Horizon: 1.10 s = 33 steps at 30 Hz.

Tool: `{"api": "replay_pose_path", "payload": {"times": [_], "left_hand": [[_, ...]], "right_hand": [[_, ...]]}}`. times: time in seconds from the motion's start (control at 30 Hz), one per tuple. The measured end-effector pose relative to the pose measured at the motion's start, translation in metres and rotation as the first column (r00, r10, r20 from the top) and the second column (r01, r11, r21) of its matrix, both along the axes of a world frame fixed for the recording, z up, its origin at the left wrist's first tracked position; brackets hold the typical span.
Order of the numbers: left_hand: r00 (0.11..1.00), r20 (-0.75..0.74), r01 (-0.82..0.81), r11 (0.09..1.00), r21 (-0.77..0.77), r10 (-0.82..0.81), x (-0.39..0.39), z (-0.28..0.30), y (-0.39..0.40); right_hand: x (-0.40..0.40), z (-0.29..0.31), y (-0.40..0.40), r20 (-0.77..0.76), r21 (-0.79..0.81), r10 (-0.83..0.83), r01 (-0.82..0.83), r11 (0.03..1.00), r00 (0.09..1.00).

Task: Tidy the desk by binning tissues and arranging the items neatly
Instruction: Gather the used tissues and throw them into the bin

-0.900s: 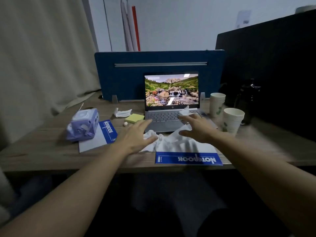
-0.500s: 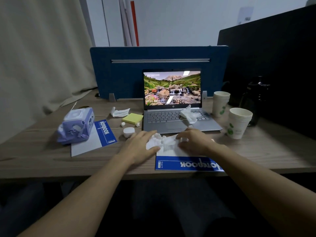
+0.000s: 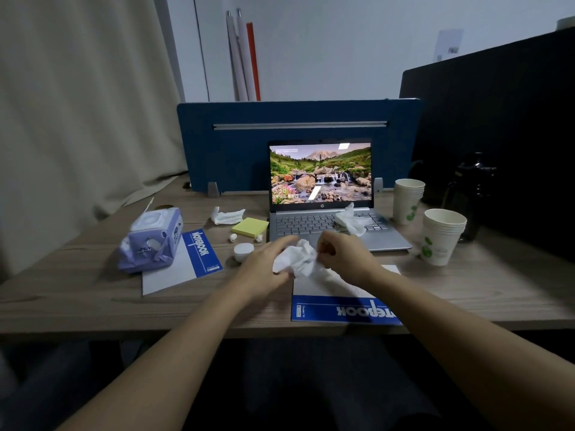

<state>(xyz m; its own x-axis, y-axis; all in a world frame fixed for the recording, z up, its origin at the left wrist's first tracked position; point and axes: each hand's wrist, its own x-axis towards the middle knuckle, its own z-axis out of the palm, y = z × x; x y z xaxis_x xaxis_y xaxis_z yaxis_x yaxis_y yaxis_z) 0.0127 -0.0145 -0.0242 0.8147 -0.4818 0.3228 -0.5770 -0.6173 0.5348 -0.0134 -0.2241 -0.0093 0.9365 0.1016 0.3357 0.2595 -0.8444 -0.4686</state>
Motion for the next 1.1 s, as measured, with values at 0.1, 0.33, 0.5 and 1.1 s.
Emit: {"api": "replay_pose_path", "payload": {"times": [0.1,0.33,0.5,1.1], "left_hand": [[0.999,-0.043,0.026,1.0,0.006,-0.026,-0.006,0.008,0.001],[0.998,-0.068,-0.02,0.998,-0.058,0.016,-0.016,0.014,0.001],[0.995,-0.068,-0.08,0.988,-0.136,0.071,-0.015,0.013,0.001],[0.98,-0.053,-0.198,0.943,-0.268,0.191,0.046,-0.016,-0.013]], "right_hand": [[-0.002,0.006,0.01,0.016,0.041,-0.013,0.012,0.999,1.0],[-0.006,0.015,0.019,-0.055,0.152,0.007,0.001,0.988,0.998],[-0.006,0.015,0.011,-0.057,0.136,0.069,-0.061,0.989,0.996],[0.059,-0.026,-0.079,0.088,-0.194,-0.376,0.386,0.902,0.923]]}}
